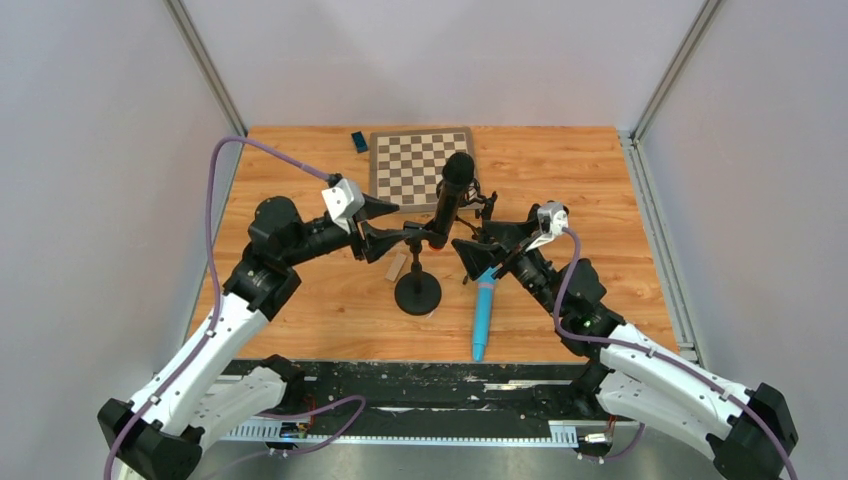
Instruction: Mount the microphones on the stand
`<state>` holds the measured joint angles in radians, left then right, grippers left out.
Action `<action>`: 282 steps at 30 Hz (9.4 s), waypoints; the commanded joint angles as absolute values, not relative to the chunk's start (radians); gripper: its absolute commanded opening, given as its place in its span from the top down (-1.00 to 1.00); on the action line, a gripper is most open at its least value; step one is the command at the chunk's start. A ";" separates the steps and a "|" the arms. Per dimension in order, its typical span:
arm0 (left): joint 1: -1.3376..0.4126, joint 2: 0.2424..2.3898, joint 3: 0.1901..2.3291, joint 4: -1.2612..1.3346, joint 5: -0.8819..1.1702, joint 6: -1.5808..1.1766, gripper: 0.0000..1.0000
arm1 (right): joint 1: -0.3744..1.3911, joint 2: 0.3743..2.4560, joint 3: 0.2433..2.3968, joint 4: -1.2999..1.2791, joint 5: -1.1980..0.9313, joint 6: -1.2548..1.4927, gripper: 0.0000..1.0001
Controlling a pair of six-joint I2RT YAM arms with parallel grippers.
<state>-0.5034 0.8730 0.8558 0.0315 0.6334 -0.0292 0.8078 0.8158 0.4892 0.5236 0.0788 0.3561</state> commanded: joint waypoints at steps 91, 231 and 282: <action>-0.506 0.979 0.293 0.615 0.648 -0.158 -0.98 | 0.579 0.933 0.439 0.258 -0.121 0.561 -1.00; -0.024 1.575 0.554 1.258 0.149 -0.091 0.90 | 0.466 0.958 0.420 0.222 -0.171 0.509 -1.00; -0.026 0.796 0.315 0.573 0.228 -0.381 -1.00 | 0.458 0.944 0.431 0.218 -0.215 0.518 -1.00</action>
<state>-0.0319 0.8989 0.2817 0.8768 0.2260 -0.2672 0.4614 0.9611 0.4240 0.2203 -0.2024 0.5144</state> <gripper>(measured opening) 1.000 0.998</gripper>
